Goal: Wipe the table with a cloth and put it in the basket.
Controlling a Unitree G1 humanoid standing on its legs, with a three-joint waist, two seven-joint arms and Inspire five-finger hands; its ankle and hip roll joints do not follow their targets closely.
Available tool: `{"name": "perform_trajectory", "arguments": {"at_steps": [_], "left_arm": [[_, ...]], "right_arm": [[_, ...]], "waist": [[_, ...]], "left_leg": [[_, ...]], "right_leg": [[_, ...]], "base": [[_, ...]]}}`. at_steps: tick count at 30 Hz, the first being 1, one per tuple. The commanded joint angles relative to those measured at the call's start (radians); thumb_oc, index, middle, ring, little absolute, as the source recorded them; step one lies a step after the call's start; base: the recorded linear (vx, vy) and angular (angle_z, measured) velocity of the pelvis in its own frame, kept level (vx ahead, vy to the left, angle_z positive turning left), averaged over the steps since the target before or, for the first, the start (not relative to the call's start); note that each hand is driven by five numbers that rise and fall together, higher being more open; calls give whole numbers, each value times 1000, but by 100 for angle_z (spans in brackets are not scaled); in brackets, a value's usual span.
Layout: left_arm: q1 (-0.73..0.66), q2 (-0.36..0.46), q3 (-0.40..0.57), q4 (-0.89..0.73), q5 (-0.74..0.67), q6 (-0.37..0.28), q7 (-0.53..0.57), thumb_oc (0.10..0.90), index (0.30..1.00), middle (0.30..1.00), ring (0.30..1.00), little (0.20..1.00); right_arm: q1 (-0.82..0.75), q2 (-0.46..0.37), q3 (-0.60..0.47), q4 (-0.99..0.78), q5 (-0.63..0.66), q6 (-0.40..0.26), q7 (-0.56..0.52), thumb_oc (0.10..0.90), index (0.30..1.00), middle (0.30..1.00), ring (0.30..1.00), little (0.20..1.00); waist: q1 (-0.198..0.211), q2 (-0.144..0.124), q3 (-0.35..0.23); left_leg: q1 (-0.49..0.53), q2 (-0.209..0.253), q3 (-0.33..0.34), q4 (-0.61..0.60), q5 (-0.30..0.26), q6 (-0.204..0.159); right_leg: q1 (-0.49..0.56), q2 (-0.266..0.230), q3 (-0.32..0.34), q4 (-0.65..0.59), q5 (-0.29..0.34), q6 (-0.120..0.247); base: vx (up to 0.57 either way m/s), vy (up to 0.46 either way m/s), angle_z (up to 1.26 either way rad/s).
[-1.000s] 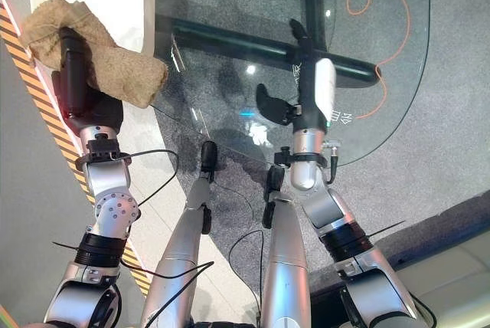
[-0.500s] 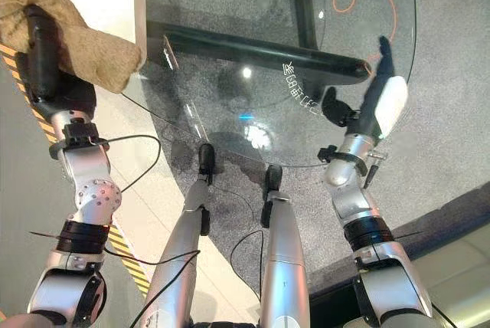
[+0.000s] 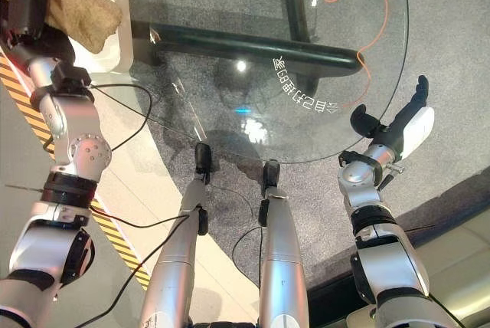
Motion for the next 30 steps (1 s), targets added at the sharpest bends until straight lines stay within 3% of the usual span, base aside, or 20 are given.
{"name": "perform_trajectory", "arguments": {"at_steps": [1,13,21,27,30], "left_arm": [[-164,108,44,2,155,-103,64,100,300,300,300,200],[-322,213,-95,359,253,-45,247,100,300,300,300,200],[-356,247,-106,487,263,15,294,100,300,300,300,200],[-381,283,-119,601,315,148,288,100,300,300,300,200],[-390,295,-134,628,350,185,280,100,300,300,300,200]], "right_arm": [[50,-93,-12,140,99,67,50,800,900,900,900,900],[78,-87,36,213,80,150,122,800,900,900,900,900],[104,-82,45,221,71,151,133,800,900,900,900,900],[106,-81,61,212,61,143,141,800,900,900,900,900],[110,-76,69,206,59,141,138,800,900,900,900,900]], "waist": [[15,-1,-25],[-20,1,-25],[-35,-2,-25],[-49,-10,-25],[-51,-14,-25]], "left_leg": [[6,13,21,176,-208,2],[9,22,32,189,-218,-3],[4,24,32,191,-221,-4],[-21,29,32,189,-211,-6],[-25,31,32,189,-213,-7]], "right_leg": [[66,-21,17,-300,195,61],[54,-13,32,-283,178,53],[42,-4,40,-276,171,49],[16,4,48,-277,177,46],[14,7,49,-279,177,46]], "base": [[48,48,-1],[22,50,-1],[14,31,-3],[6,28,-1],[0,0,0]]}}
